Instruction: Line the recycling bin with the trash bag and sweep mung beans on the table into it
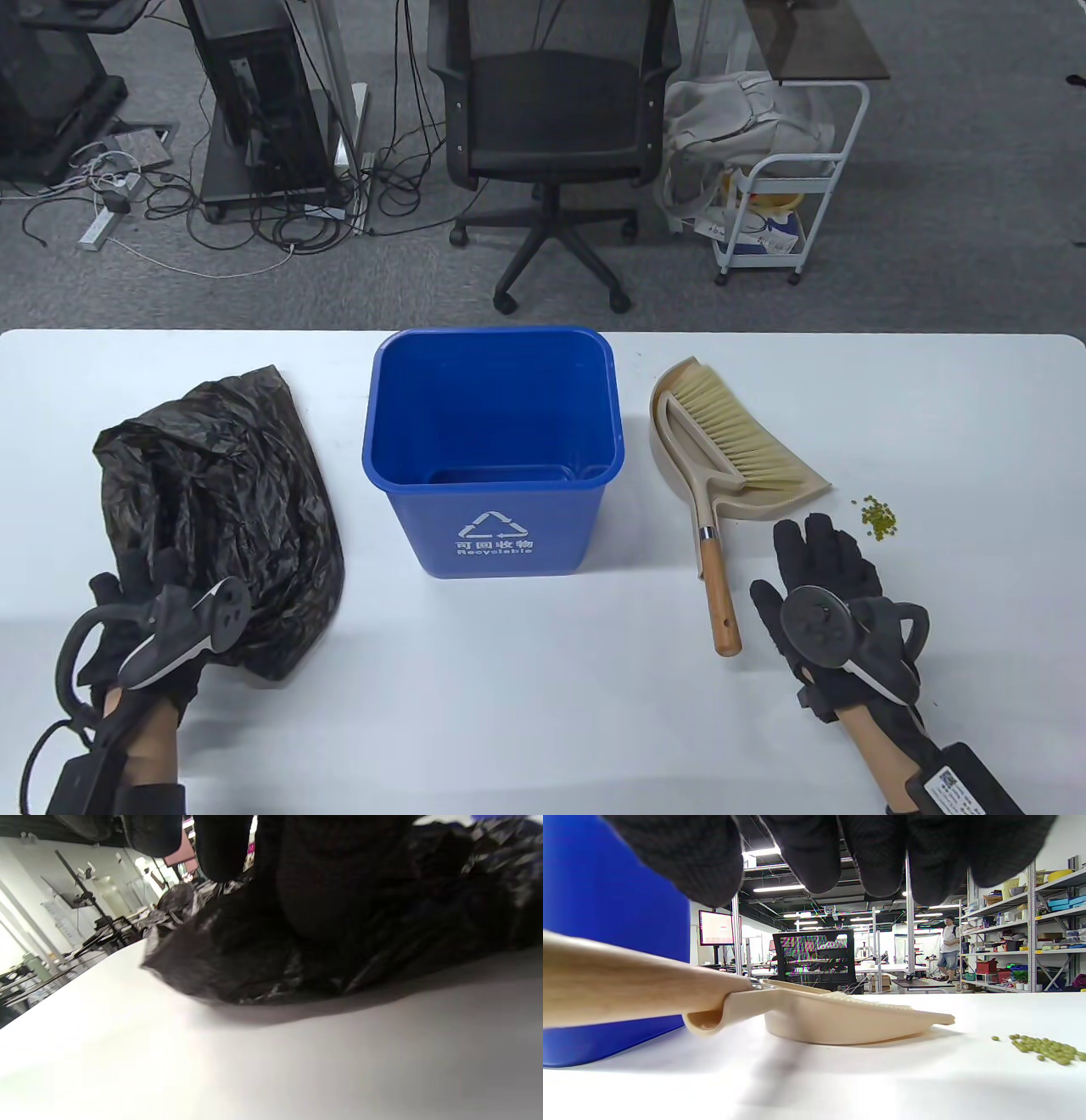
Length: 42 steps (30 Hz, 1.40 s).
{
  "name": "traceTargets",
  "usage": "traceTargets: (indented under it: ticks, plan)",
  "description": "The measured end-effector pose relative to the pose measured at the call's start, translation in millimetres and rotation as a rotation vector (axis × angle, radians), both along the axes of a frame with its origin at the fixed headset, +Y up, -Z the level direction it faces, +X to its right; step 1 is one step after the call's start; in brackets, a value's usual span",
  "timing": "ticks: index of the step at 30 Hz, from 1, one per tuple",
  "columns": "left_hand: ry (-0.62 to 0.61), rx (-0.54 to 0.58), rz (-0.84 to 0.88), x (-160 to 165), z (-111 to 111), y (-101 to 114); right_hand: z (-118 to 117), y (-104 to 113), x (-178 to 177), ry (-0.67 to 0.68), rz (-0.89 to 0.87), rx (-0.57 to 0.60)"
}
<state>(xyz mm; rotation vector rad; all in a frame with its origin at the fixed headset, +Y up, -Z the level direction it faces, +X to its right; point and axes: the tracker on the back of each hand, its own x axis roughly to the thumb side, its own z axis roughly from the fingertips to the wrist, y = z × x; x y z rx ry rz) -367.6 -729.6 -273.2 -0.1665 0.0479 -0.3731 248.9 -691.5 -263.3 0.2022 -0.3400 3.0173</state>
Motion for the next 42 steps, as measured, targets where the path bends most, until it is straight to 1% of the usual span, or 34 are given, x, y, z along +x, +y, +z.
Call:
traceTargets:
  ticks: [3, 6, 12, 17, 19, 23, 25, 27, 28, 30, 35, 37, 40, 41, 42]
  plan:
    - [-0.045, 0.031, 0.06, 12, 2, 7, -2, -1, 0, 0.0, -0.004, -0.007]
    - [-0.14, 0.06, 0.115, 36, 11, 20, -2, -1, -1, 0.004, -0.008, -0.007]
    - [-0.35, 0.084, 0.168, 95, 38, 39, 1, 2, -10, 0.037, -0.04, -0.001]
    - [-0.503, 0.103, 0.205, 141, 60, 46, 4, 9, -30, 0.107, -0.079, -0.012]
    - [-0.565, 0.105, 0.208, 161, 67, 47, 3, 14, -42, 0.143, -0.119, -0.049]
    - [-0.654, 0.115, 0.243, 195, 75, 49, 3, 21, -70, 0.221, -0.117, -0.121]
    - [-0.691, 0.124, 0.259, 211, 78, 50, 3, 25, -84, 0.259, -0.174, -0.167]
    - [-0.727, 0.131, 0.263, 226, 80, 51, 4, 28, -98, 0.292, -0.24, -0.232]
    - [-0.733, 0.116, 0.262, 235, 80, 52, 4, 28, -107, 0.309, -0.26, -0.266]
    - [-0.763, 0.119, 0.273, 248, 80, 51, 3, 29, -122, 0.324, -0.242, -0.324]
    - [-0.828, 0.165, 0.246, 272, 82, 51, -4, 23, -151, 0.348, -0.211, -0.423]
    - [-0.853, 0.191, 0.249, 278, 85, 52, -7, 19, -157, 0.366, -0.227, -0.49]
    - [-0.873, 0.219, 0.265, 281, 87, 55, -10, 13, -163, 0.467, -0.259, -0.579]
    - [-0.874, 0.225, 0.269, 282, 87, 57, -10, 10, -165, 0.536, -0.267, -0.618]
    - [-0.871, 0.231, 0.273, 282, 87, 59, -8, 9, -166, 0.573, -0.27, -0.641]
